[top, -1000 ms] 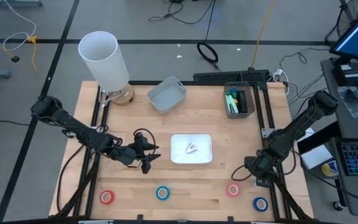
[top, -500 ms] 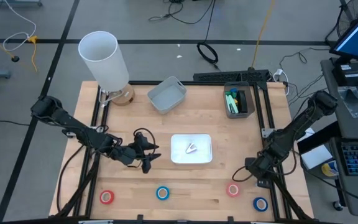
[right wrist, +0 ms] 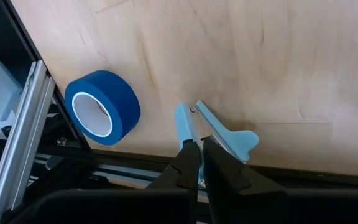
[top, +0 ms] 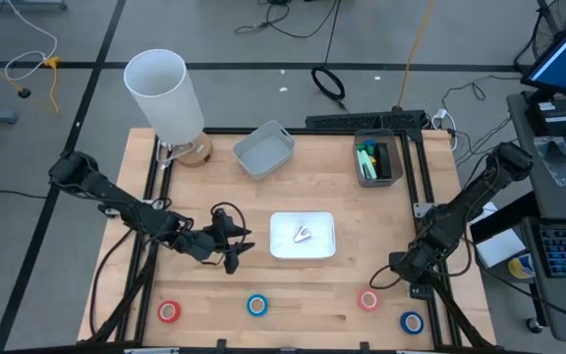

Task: Pick and place Stapler, Stapler remover, tape
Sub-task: Put the gray staple remover into the white bin

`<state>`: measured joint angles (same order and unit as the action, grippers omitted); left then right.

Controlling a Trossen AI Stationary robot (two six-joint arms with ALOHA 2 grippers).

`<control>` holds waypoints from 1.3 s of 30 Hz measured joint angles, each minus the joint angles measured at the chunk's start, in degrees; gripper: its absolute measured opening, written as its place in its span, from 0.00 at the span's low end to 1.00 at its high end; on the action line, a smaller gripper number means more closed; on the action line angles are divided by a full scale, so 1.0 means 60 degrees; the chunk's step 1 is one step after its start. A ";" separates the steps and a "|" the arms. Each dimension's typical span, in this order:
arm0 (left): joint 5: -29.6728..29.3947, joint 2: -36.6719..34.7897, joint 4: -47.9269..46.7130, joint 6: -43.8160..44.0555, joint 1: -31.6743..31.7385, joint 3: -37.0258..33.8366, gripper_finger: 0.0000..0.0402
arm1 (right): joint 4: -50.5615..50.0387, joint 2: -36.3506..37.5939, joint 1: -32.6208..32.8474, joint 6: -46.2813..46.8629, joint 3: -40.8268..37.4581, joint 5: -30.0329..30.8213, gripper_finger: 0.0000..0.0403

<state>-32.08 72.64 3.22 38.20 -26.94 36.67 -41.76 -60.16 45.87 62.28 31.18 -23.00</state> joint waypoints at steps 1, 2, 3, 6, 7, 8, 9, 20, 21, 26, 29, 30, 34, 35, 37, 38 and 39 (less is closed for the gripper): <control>0.0000 0.0000 0.0000 0.0000 0.0000 0.0001 0.48 | -0.0002 0.0000 0.0000 0.0004 0.0000 0.0000 0.01; 0.0000 0.0000 0.0000 0.0000 0.0000 0.0000 0.48 | 0.0006 0.0000 0.0000 0.0004 0.0000 0.0004 0.01; -0.0001 0.0000 0.0000 0.0000 0.0000 0.0002 0.48 | 0.0030 0.0000 0.0000 0.0004 0.0000 0.0026 0.01; -0.0004 0.0000 0.0000 0.0000 0.0000 0.0004 0.48 | 0.0211 0.0000 0.0000 -0.0004 -0.0004 0.0130 0.01; -0.0004 0.0000 0.0000 0.0000 0.0000 0.0000 0.48 | 0.0340 0.0000 0.0000 -0.0017 0.0000 0.0232 0.00; -0.0004 0.0000 0.0000 -0.0003 0.0000 0.0004 0.47 | 0.0501 0.0000 -0.0005 -0.0042 -0.0004 0.0349 0.00; -0.0004 0.0000 0.0000 -0.0018 0.0000 0.0004 0.47 | 0.0634 0.0000 -0.0007 -0.0066 -0.0004 0.0463 0.00; -0.0004 0.0000 0.0004 -0.0039 0.0000 0.0004 0.48 | 0.1146 0.0968 -0.0023 -0.0534 0.0017 0.2679 0.00; -0.0002 0.0000 0.0004 -0.0034 0.0000 0.0004 0.48 | 0.1129 0.1065 -0.0022 -0.0537 0.0022 0.2748 0.00; -0.0004 0.0000 0.0007 -0.0036 0.0000 0.0004 0.47 | 0.1164 0.1558 -0.0022 -0.0713 0.0025 0.3505 0.00; 0.0000 0.0000 0.0007 -0.0033 0.0000 0.0004 0.48 | 0.1545 0.1934 -0.0022 -0.1064 0.0025 0.4279 0.00; 0.0000 0.0000 0.0007 -0.0033 0.0000 0.0004 0.47 | 0.1821 0.2073 -0.0022 -0.1298 0.0026 0.4610 0.00; 0.0000 0.0000 0.0007 -0.0072 0.0000 0.0004 0.48 | 0.3655 0.2568 -0.0031 -0.2892 0.0036 0.6264 0.00; 0.0000 0.0000 0.0007 -0.0078 0.0000 0.0004 0.48 | 0.4226 0.2652 -0.0062 -0.3463 0.0042 0.6669 0.00; 0.0000 0.0000 0.0007 -0.0166 0.0000 0.0004 0.47 | 0.5286 0.2742 -0.0181 -0.4681 0.0051 0.7366 0.00; 0.0000 0.0000 0.0007 -0.0224 0.0000 0.0004 0.48 | 0.5748 0.2738 -0.0279 -0.5333 0.0052 0.7609 0.00; -0.0003 0.0000 0.0007 -0.0288 0.0000 0.0004 0.48 | 0.6166 0.2707 -0.0416 -0.5971 0.0055 0.7721 0.00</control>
<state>-32.09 72.64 3.27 36.47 -26.94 36.69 -4.76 -43.92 43.37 26.46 31.51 23.32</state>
